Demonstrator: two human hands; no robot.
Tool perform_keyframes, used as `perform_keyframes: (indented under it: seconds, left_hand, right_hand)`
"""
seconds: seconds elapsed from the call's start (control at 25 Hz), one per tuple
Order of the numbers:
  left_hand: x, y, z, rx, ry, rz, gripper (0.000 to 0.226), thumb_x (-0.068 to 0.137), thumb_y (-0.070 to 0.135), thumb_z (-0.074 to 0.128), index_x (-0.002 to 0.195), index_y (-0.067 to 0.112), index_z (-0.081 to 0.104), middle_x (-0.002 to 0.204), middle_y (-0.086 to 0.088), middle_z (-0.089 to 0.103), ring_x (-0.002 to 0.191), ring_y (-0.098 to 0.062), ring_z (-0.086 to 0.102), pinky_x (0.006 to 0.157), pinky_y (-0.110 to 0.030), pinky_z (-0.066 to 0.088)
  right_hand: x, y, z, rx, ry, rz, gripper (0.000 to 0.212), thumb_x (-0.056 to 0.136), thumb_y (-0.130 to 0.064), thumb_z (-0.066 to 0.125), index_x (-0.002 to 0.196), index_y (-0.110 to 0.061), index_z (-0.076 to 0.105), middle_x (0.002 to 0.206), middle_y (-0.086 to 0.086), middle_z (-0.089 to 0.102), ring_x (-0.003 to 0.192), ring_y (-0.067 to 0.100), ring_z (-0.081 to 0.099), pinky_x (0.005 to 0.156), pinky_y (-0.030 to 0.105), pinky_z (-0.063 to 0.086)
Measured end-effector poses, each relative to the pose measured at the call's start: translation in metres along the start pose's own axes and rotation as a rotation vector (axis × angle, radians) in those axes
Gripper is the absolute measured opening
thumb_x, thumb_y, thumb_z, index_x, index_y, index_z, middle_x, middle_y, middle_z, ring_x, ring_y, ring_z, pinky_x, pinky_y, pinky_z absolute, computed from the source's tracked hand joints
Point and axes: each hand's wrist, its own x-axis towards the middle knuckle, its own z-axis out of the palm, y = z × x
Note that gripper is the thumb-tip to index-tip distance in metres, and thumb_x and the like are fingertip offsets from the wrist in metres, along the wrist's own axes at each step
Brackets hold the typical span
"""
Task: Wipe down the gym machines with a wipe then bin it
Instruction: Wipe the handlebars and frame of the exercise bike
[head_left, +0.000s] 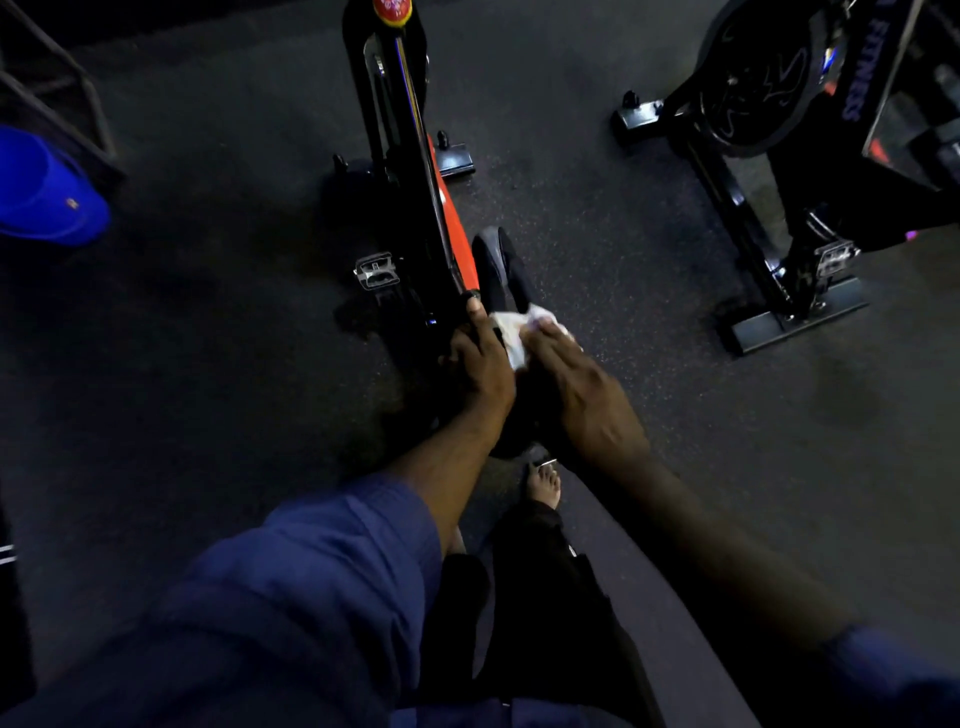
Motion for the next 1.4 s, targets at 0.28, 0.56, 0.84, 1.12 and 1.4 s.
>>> perform_keyframes:
  seconds: [0.28,0.56,0.84,1.12,1.4]
  left_hand:
    - [0.001,0.001,-0.002,0.102,0.004,0.027,0.072,0.109,0.060,0.027,0.126,0.004,0.069,0.136,-0.024,0.064,0.128,-0.039,0.058,0.104,-0.038,0.041]
    - [-0.003,-0.002,0.001,0.181,0.039,0.063,0.073,0.106,0.068,0.025,0.133,0.014,0.065,0.144,-0.022,0.058,0.135,-0.039,0.052,0.114,-0.042,0.038]
    - [-0.027,0.005,0.023,0.478,0.106,0.169,0.075,0.100,0.075,0.033,0.140,0.013,0.044,0.139,-0.023,0.059,0.128,-0.042,0.056,0.103,-0.050,0.042]
    - [-0.028,0.004,0.024,0.529,0.153,0.186,0.071,0.101,0.074,0.030,0.139,0.017,0.045,0.135,-0.024,0.059,0.121,-0.043,0.059,0.097,-0.049,0.045]
    - [-0.021,-0.002,0.024,0.552,0.169,0.182,0.076,0.098,0.079,0.025,0.141,0.019,0.042,0.130,-0.023,0.061,0.116,-0.044,0.061,0.097,-0.053,0.048]
  right_hand:
    - [-0.076,0.011,0.006,-0.009,0.031,-0.200,0.043,0.093,0.005,0.064,0.135,0.007,0.062,0.150,0.014,0.055,0.149,0.027,0.041,0.117,0.052,0.041]
    - [-0.087,0.053,-0.006,0.057,0.177,-0.179,0.032,0.096,-0.009,0.076,0.127,-0.006,0.072,0.145,0.008,0.061,0.140,0.023,0.054,0.113,0.045,0.047]
    - [-0.081,-0.027,0.042,0.848,0.616,0.998,0.033,0.105,-0.032,0.060,0.125,-0.011,0.075,0.113,-0.007,0.077,0.101,-0.001,0.066,0.101,0.038,0.056]
    - [-0.071,-0.001,0.035,1.153,0.485,1.034,0.047,0.096,-0.049,0.053,0.105,-0.010,0.076,0.094,-0.006,0.068,0.087,0.011,0.059,0.090,0.041,0.047]
    - [-0.028,0.066,0.002,1.222,0.296,1.049,0.050,0.092,-0.032,0.078,0.049,-0.021,0.055,0.057,-0.002,0.048,0.065,0.016,0.045,0.060,0.031,0.042]
